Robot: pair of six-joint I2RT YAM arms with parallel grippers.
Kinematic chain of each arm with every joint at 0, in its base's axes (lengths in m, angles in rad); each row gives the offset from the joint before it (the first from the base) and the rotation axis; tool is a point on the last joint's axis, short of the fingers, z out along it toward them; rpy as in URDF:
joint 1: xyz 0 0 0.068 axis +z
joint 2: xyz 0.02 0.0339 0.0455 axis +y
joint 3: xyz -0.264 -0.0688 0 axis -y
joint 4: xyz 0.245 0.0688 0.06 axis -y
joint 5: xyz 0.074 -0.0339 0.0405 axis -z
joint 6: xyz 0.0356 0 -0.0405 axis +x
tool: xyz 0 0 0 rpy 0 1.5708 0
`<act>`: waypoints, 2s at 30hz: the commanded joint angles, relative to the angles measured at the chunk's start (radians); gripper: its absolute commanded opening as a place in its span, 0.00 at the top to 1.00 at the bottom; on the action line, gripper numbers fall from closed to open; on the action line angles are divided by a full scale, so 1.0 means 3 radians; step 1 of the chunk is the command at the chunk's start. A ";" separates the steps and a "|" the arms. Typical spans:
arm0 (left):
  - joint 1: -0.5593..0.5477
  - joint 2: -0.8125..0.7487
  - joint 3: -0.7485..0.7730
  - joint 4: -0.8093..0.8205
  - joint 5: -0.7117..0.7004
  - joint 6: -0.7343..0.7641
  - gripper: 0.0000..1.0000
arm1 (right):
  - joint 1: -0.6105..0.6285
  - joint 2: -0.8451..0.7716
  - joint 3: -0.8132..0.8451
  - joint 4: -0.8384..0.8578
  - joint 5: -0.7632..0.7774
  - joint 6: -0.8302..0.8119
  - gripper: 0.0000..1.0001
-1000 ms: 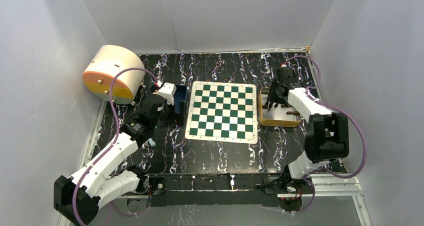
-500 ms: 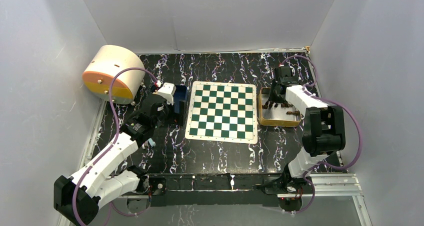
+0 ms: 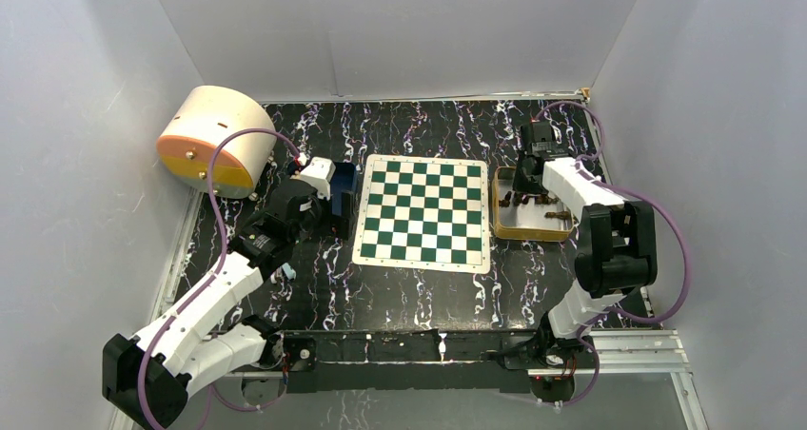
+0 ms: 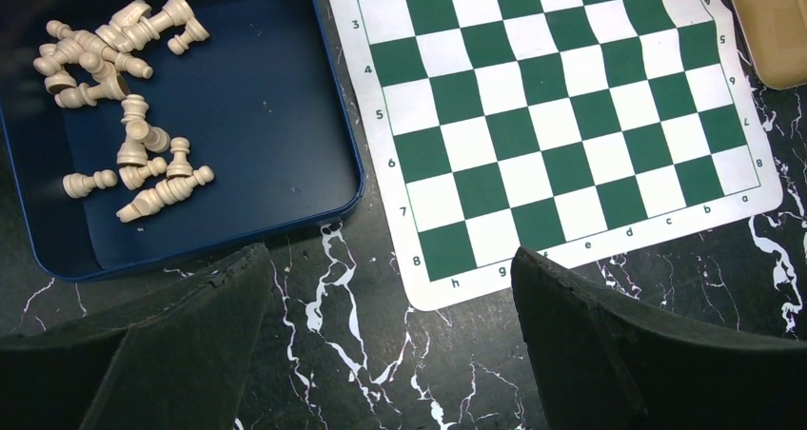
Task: Set up the chess pieces on the board
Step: Pick up the chess piece from the storage box, then place the chess piece on the chessboard.
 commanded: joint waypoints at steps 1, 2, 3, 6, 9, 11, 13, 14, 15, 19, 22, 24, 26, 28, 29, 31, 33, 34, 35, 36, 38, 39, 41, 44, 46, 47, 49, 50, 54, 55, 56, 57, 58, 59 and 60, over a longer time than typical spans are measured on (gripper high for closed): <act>0.0026 -0.0039 -0.0018 0.0062 -0.0027 0.0033 0.06 | 0.0069 -0.0161 0.0239 -0.0106 0.0180 0.0014 0.79; 0.0022 -0.0042 -0.0018 0.0062 -0.0024 0.0033 0.06 | 0.0077 -0.0169 0.0253 -0.0139 0.0203 0.0014 0.79; 0.0025 -0.0047 -0.0021 0.0058 -0.0029 0.0033 0.06 | 0.0084 -0.0172 0.0273 -0.0178 0.0222 0.0018 0.80; 0.0025 -0.0057 -0.0024 0.0060 -0.0030 0.0033 0.06 | 0.0116 -0.0204 0.0344 -0.0292 0.0305 0.0023 0.80; 0.0024 -0.0067 -0.0024 0.0059 -0.0031 0.0033 0.06 | 0.0166 -0.0245 0.0486 -0.0440 0.0375 0.0028 0.81; 0.0026 -0.0071 -0.0026 0.0062 -0.0029 0.0033 0.06 | 0.0212 -0.0274 0.0609 -0.0535 0.0382 0.0036 0.81; 0.0026 -0.0073 -0.0027 0.0060 -0.0033 0.0033 0.06 | 0.0254 -0.0306 0.0711 -0.0583 0.0349 0.0048 0.81; 0.0026 -0.0077 -0.0024 0.0063 -0.0032 0.0033 0.06 | 0.0270 -0.0314 0.0759 -0.0599 0.0274 0.0054 0.81; 0.0023 -0.0078 -0.0023 0.0062 -0.0036 0.0033 0.06 | 0.0286 -0.0315 0.0811 -0.0616 0.0204 0.0062 0.81; 0.0026 -0.0070 -0.0018 0.0060 -0.0035 0.0033 0.06 | 0.0385 -0.0284 0.0977 -0.0609 -0.0048 0.0099 0.81; 0.0025 -0.0078 -0.0014 0.0063 -0.0024 0.0035 0.07 | 0.0460 -0.0204 0.1073 -0.0562 -0.0204 0.0104 0.81; 0.0024 -0.0100 -0.0016 0.0063 0.0008 0.0038 0.06 | 0.0517 -0.0113 0.1170 -0.0556 -0.0250 0.0114 0.80; 0.0026 -0.0116 -0.0024 0.0066 0.0009 0.0043 0.06 | 0.0565 0.0016 0.1272 -0.0539 -0.0295 0.0116 0.80; 0.0026 -0.0129 -0.0023 0.0064 0.0004 0.0043 0.06 | 0.0607 0.0189 0.1389 -0.0528 -0.0303 0.0116 0.80; 0.0025 -0.0130 -0.0024 0.0066 0.0006 0.0043 0.06 | 0.0626 0.0271 0.1452 -0.0530 -0.0304 0.0110 0.80; 0.0026 -0.0125 -0.0023 0.0068 0.0007 0.0046 0.06 | 0.0663 0.0462 0.1597 -0.0574 -0.0327 0.0106 0.79; 0.0026 -0.0124 -0.0031 0.0064 -0.0003 0.0048 0.06 | 0.0702 0.0665 0.1760 -0.0651 -0.0308 0.0093 0.79; 0.0023 -0.0128 -0.0031 0.0068 -0.0015 0.0048 0.06 | 0.0724 0.0753 0.1840 -0.0696 -0.0293 0.0084 0.79; 0.0025 -0.0133 -0.0030 0.0069 -0.0027 0.0048 0.06 | 0.0744 0.0843 0.1932 -0.0744 -0.0274 0.0072 0.78; 0.0026 -0.0138 -0.0029 0.0064 -0.0036 0.0048 0.06 | 0.0765 0.0924 0.1998 -0.0769 -0.0256 0.0061 0.79; 0.0026 -0.0140 -0.0031 0.0068 -0.0047 0.0051 0.06 | 0.0797 0.1047 0.2103 -0.0789 -0.0244 0.0055 0.79; 0.0026 -0.0139 -0.0029 0.0062 -0.0047 0.0053 0.06 | 0.0805 0.1096 0.2135 -0.0777 -0.0251 0.0055 0.78; 0.0026 -0.0139 -0.0031 0.0063 -0.0042 0.0056 0.06 | 0.0831 0.1183 0.2182 -0.0737 -0.0289 0.0055 0.78; 0.0026 -0.0145 -0.0033 0.0059 -0.0059 0.0057 0.06 | 0.0854 0.1333 0.2303 -0.0766 -0.0278 0.0055 0.78; 0.0026 -0.0153 -0.0034 0.0061 -0.0071 0.0063 0.06 | 0.0863 0.1420 0.2387 -0.0793 -0.0248 0.0060 0.78; 0.0025 -0.0155 -0.0034 0.0060 -0.0071 0.0064 0.06 | 0.0870 0.1452 0.2411 -0.0800 -0.0238 0.0064 0.78; 0.0025 -0.0155 -0.0034 0.0063 -0.0084 0.0064 0.06 | 0.0877 0.1501 0.2451 -0.0801 -0.0244 0.0070 0.78; 0.0026 -0.0152 -0.0034 0.0060 -0.0085 0.0059 0.06 | 0.0876 0.1520 0.2472 -0.0799 -0.0254 0.0074 0.78; 0.0026 -0.0149 -0.0035 0.0055 -0.0066 0.0053 0.06 | 0.0927 0.1591 0.2495 -0.0728 -0.0328 0.0080 0.78; 0.0026 -0.0150 -0.0034 0.0054 -0.0067 0.0053 0.06 | 0.0945 0.1604 0.2498 -0.0708 -0.0338 0.0080 0.78; 0.0026 -0.0155 -0.0034 0.0054 -0.0070 0.0053 0.06 | 0.0969 0.1622 0.2510 -0.0691 -0.0352 0.0071 0.76; 0.0026 -0.0155 -0.0039 0.0053 -0.0077 0.0053 0.06 | 0.1009 0.1637 0.2519 -0.0673 -0.0364 0.0045 0.75; 0.0026 -0.0155 -0.0035 0.0053 -0.0089 0.0053 0.06 | 0.1032 0.1661 0.2541 -0.0665 -0.0365 0.0018 0.75; 0.0026 -0.0155 -0.0034 0.0050 -0.0093 0.0049 0.06 | 0.1059 0.1693 0.2576 -0.0674 -0.0362 -0.0009 0.75; 0.0026 -0.0155 -0.0034 0.0048 -0.0088 0.0048 0.06 | 0.1078 0.1718 0.2615 -0.0684 -0.0363 -0.0037 0.75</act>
